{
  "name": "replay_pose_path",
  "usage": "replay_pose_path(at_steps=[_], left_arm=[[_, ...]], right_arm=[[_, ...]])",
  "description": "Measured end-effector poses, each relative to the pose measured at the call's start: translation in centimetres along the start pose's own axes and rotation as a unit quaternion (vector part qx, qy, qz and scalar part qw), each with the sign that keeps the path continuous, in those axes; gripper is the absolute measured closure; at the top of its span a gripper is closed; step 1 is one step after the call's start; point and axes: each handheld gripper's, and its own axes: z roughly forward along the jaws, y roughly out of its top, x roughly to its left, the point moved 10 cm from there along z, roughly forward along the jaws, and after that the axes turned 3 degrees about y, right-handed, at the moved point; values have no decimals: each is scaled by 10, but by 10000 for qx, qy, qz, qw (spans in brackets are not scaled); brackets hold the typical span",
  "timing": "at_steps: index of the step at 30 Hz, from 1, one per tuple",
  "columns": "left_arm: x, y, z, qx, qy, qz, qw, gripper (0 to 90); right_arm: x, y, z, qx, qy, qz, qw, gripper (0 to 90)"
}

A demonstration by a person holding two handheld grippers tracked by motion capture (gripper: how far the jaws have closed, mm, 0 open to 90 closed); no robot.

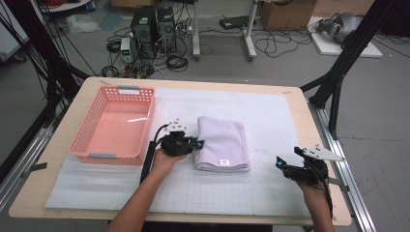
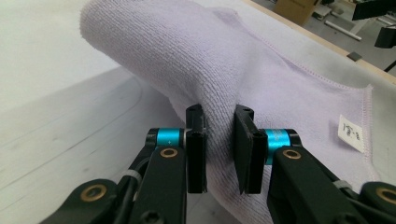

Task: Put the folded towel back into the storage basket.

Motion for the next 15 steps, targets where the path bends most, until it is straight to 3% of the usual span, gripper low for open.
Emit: replay_pose_path(at_steps=[4,8,12,13,15], left_arm=[[7,-1,-11,-94,42,34,9999,762],[16,1,-17,-182,147,-209,9995,758],[22,-6,-13,-36,275,-459,9986,719],[24,-7,-12,-48,341,-567,9978,678],[29,-8,-11,-124,511,-880,9947,494]], right_arm=[[0,0,0,-6,4,11,10000,180],[0,0,1,-10,9,-23,10000,180],[1,0,1,14,14,-28,10000,179],[1,-1,1,18,16,-21,10000,180],[1,-1,1,11,12,-21,10000,180]])
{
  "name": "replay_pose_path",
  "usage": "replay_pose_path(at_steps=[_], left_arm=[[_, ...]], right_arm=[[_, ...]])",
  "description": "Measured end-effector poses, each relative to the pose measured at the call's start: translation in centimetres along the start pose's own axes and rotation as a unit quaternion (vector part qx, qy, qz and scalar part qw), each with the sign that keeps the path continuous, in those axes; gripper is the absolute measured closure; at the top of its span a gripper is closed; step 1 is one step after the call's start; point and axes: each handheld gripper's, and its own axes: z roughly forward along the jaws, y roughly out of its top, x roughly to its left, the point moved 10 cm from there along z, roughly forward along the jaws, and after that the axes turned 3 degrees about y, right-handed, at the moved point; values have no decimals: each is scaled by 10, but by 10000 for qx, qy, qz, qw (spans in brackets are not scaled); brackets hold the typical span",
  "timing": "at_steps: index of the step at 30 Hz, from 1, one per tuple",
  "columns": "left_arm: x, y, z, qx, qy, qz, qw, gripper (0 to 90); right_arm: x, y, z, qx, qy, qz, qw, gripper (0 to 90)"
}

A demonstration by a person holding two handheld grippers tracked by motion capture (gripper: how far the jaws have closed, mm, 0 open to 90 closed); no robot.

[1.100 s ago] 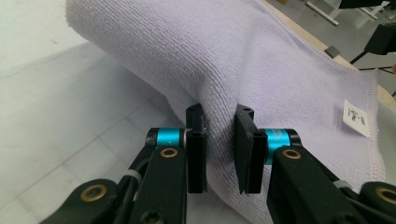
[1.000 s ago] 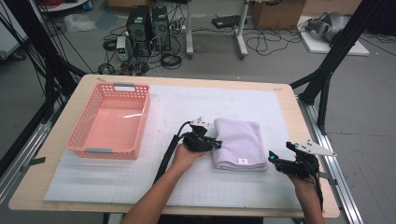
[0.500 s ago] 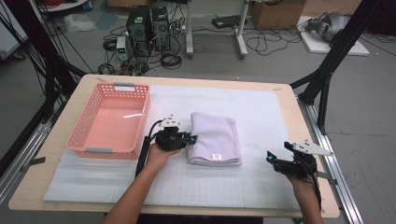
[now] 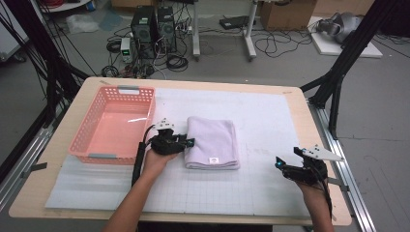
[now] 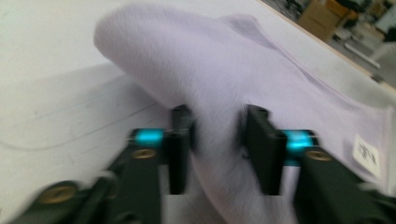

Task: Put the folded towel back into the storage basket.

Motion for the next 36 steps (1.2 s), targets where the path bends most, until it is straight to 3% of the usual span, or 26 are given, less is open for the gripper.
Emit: replay_pose_path(at_steps=[2,4,7,9,12,14,19,21,25,28,32,36], left_arm=[[5,1,0,-16,213,-131,9997,304],[6,1,0,8,249,-184,9995,260],[9,-3,4,125,419,-293,9986,254],[8,-6,8,203,409,-365,9983,255],[4,-8,14,252,319,-346,9986,270],[-2,-8,17,313,143,-370,9987,285],[-12,-12,28,559,203,18,9982,296],[-13,-12,29,575,196,217,9979,359],[-14,-11,28,530,124,284,9981,556],[-16,-10,27,456,132,391,9981,652],[-18,-5,24,213,8,436,9988,695],[-27,10,13,-289,-254,636,9972,705]], right_arm=[[0,0,0,5,6,-10,10000,180],[1,0,0,5,15,-6,10000,180],[2,0,2,9,37,-32,10000,180],[3,0,2,22,45,-46,10000,180],[2,1,2,-2,44,-61,10000,180],[2,0,2,27,37,-29,10000,180],[4,0,4,25,68,-54,10000,180],[4,0,4,24,67,-50,10000,180],[3,0,4,22,56,-45,10000,180],[4,0,4,23,66,-42,10000,180],[3,0,4,26,64,-15,10000,180],[2,0,3,6,54,-6,10000,180]])
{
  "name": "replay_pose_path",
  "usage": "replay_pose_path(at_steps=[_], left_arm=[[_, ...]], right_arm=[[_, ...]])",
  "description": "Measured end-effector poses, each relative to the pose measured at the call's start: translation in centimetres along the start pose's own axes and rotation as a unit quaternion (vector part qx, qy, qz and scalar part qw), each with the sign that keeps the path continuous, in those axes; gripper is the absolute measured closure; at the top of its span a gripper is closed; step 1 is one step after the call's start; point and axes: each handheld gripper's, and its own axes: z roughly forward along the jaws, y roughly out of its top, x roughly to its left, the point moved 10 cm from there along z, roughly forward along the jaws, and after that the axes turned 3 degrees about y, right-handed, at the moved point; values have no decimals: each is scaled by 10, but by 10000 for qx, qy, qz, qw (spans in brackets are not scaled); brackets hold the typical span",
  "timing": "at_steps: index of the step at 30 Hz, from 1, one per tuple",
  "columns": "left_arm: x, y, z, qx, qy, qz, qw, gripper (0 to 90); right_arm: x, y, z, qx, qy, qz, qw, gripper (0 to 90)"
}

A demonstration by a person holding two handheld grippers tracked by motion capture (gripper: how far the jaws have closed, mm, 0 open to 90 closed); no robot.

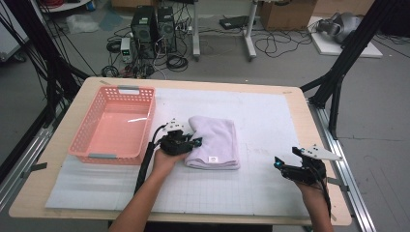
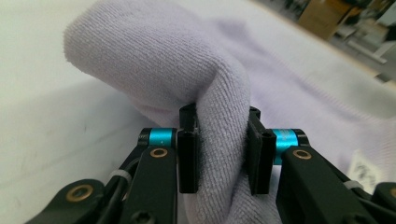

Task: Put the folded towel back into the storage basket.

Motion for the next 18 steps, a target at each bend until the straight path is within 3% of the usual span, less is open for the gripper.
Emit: replay_pose_path(at_steps=[4,9,18], left_arm=[[-13,17,-10,-398,-277,425,9979,705],[-25,33,-23,-780,-483,933,9914,705],[-32,56,-47,-1099,-652,1162,9850,705]], right_arm=[[0,1,0,-22,25,21,10000,180],[0,1,-1,-49,23,16,10000,180],[1,1,0,-29,28,17,10000,180]])
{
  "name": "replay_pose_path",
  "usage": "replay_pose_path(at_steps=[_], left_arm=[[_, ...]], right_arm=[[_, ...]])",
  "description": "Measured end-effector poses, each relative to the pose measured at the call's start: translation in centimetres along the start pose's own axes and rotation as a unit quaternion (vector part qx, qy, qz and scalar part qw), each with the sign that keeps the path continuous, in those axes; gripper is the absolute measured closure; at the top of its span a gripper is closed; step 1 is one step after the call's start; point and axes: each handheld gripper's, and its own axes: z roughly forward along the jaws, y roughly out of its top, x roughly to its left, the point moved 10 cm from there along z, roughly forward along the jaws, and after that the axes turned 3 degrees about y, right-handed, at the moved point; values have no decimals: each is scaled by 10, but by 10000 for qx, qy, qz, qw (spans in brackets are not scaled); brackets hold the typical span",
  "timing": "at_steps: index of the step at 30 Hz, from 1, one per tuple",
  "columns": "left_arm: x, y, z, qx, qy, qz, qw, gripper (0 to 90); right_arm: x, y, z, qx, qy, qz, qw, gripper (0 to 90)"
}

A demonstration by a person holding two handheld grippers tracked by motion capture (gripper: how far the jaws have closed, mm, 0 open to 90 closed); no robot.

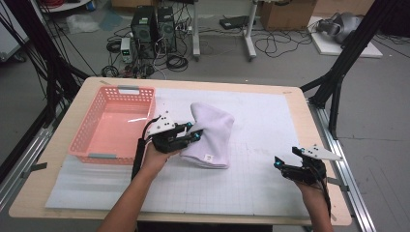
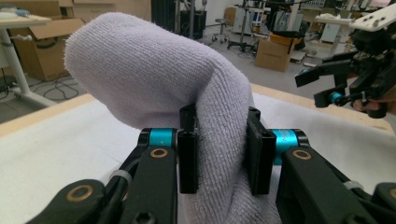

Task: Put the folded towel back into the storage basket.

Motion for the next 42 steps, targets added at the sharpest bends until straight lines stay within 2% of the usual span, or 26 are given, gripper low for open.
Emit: replay_pose_path(at_steps=[12,17,37,42], left_arm=[[10,27,-28,-278,-153,27,9995,707],[18,34,-41,-303,-186,80,9993,706],[64,70,-102,-610,130,23,9981,706],[76,77,-117,-576,236,41,9981,706]], right_arm=[[3,0,1,28,19,1,10000,180],[3,1,2,10,27,-9,10000,180],[4,2,2,-5,18,-35,10000,180],[4,2,3,-9,21,-51,10000,180]])
